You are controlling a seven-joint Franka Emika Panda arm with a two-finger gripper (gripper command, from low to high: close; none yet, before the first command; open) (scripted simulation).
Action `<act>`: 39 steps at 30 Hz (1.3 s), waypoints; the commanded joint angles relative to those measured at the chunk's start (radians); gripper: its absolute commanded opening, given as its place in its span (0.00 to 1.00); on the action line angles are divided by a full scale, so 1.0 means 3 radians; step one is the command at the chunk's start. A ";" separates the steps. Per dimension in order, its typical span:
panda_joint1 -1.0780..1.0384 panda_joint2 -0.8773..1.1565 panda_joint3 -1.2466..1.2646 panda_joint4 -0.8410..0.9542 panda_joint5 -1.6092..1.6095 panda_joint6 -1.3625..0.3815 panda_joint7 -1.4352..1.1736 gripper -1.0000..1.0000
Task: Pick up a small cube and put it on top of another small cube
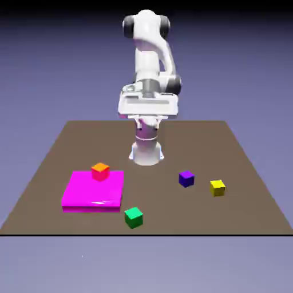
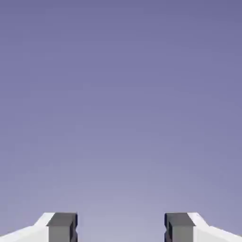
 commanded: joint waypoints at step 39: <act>-0.0471 0.3590 0.0191 0.0850 0.3068 -0.4088 0.0315 0.00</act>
